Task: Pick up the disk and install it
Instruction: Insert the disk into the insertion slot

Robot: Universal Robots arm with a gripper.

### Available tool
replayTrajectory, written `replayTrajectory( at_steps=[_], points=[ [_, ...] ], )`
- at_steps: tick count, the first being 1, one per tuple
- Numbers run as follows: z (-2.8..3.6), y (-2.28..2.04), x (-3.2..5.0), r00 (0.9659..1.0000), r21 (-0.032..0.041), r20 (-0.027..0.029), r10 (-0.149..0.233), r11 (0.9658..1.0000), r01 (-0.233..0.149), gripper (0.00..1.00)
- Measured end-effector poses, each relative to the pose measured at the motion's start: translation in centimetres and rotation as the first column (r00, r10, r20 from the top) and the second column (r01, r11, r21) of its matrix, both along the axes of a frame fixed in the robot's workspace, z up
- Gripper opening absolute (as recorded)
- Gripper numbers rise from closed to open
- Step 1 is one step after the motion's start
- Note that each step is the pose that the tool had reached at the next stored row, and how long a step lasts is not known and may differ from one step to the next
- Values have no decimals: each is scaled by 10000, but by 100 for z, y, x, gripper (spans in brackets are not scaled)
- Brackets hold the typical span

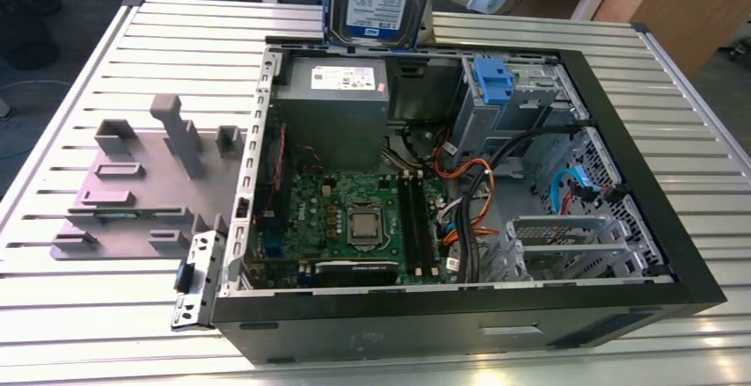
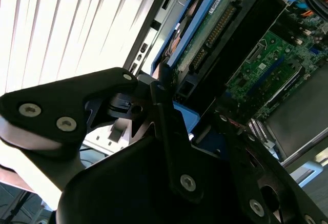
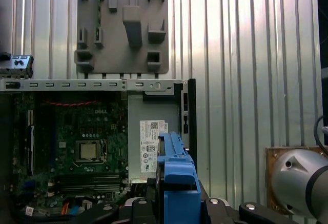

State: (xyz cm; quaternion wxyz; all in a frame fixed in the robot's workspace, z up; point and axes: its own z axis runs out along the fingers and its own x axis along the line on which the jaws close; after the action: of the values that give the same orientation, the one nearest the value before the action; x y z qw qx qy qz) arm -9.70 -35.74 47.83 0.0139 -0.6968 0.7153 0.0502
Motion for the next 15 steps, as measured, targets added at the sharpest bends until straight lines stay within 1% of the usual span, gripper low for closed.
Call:
replayTrajectory(
  at_steps=[7, 15],
  points=[
    [0, -2, 42, 10000, -1, 0, 0, 10000, 0, 37],
    [0, -15, 60, 10000, 0, 0, -1, 10000, 1, 37]
  ],
)
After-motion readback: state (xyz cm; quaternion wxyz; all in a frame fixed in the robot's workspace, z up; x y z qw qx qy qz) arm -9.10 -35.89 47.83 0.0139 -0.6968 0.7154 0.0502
